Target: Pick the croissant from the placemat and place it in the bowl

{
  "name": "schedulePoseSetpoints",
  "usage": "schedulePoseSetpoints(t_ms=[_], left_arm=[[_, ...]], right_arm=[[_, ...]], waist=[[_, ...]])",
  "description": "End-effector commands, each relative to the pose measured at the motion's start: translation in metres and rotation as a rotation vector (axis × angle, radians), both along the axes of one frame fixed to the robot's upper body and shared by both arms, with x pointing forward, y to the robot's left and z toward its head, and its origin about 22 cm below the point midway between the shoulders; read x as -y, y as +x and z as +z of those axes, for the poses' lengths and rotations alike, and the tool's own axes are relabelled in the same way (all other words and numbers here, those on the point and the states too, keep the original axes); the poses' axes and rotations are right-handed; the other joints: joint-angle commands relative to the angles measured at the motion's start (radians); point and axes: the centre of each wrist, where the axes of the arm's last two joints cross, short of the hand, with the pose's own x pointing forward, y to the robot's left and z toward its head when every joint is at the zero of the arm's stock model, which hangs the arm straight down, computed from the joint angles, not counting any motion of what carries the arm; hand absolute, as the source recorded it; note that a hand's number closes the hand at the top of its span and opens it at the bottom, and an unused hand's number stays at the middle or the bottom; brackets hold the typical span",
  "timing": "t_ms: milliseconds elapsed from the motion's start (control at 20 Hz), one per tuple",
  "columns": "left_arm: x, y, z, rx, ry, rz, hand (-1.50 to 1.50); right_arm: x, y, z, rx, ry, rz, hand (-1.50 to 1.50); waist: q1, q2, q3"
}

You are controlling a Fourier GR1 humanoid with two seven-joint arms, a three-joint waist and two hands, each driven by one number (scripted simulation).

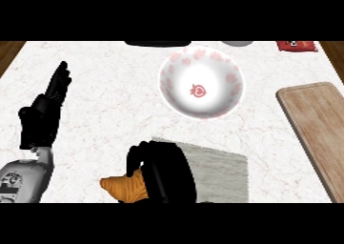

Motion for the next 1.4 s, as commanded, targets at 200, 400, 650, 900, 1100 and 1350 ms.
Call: schedulePoseSetpoints(t_ms=[200, 400, 650, 900, 1100, 1350], left_arm=[[0.009, 0.001, 0.011, 0.006, -0.015, -0.034, 0.00], [0.013, 0.002, 0.003, 0.012, -0.004, -0.023, 0.00], [0.003, -0.004, -0.012, -0.002, -0.003, 0.004, 0.00], [-0.015, -0.008, 0.008, 0.010, 0.009, 0.018, 0.00], [-0.006, 0.001, -0.010, 0.008, -0.008, 0.020, 0.00], [-0.004, 0.003, 0.012, 0.018, 0.002, 0.016, 0.00]], right_arm=[[-0.027, 0.026, 0.041, 0.043, 0.134, -0.284, 1.50], [-0.031, 0.058, 0.070, 0.089, 0.174, -0.333, 1.50], [-0.026, 0.091, 0.052, 0.170, 0.184, -0.409, 1.50], [0.008, 0.139, 0.025, 0.223, 0.139, -0.467, 1.50], [0.039, 0.172, 0.013, 0.279, 0.057, -0.536, 1.50], [0.072, 0.200, -0.009, 0.298, -0.113, -0.608, 1.50]], waist=[[0.021, 0.013, 0.001], [0.009, 0.018, 0.001], [-0.008, 0.019, 0.002], [-0.012, 0.019, 0.003], [-0.015, 0.025, 0.002], [-0.009, 0.022, 0.003]])
